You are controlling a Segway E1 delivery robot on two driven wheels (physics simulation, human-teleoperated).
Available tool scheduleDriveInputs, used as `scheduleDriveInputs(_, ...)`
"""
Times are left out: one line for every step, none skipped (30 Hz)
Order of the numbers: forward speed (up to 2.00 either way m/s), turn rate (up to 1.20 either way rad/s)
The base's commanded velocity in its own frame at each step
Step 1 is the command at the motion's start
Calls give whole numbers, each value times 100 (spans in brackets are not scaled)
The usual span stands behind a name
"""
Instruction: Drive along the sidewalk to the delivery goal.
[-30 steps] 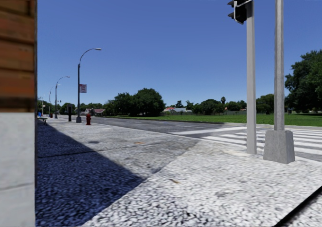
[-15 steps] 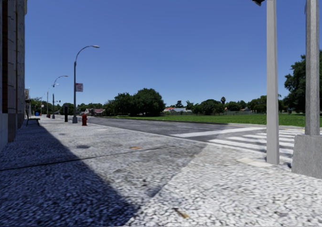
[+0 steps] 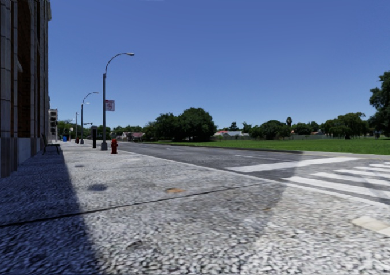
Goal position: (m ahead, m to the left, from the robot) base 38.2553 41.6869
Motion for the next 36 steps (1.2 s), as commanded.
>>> scheduleDriveInputs(200, 39)
scheduleDriveInputs(200, 39)
scheduleDriveInputs(200, 39)
scheduleDriveInputs(200, 39)
scheduleDriveInputs(200, 39)
scheduleDriveInputs(200, 39)
scheduleDriveInputs(200, 39)
scheduleDriveInputs(200, 39)
scheduleDriveInputs(200, 39)
scheduleDriveInputs(200, 39)
scheduleDriveInputs(200, 39)
scheduleDriveInputs(200, 39)
scheduleDriveInputs(200, 39)
scheduleDriveInputs(200, 39)
scheduleDriveInputs(200, 39)
scheduleDriveInputs(200, 39)
scheduleDriveInputs(200, 39)
scheduleDriveInputs(200, 39)
scheduleDriveInputs(200, 39)
scheduleDriveInputs(200, 39)
scheduleDriveInputs(200, 39)
scheduleDriveInputs(200, 39)
scheduleDriveInputs(200, 39)
scheduleDriveInputs(200, 39)
scheduleDriveInputs(200, 39)
scheduleDriveInputs(200, 39)
scheduleDriveInputs(200, 39)
scheduleDriveInputs(200, 39)
scheduleDriveInputs(200, 39)
scheduleDriveInputs(200, 39)
scheduleDriveInputs(200, 39)
scheduleDriveInputs(200, 39)
scheduleDriveInputs(200, 39)
scheduleDriveInputs(200, 39)
scheduleDriveInputs(200, 39)
scheduleDriveInputs(200, 39)
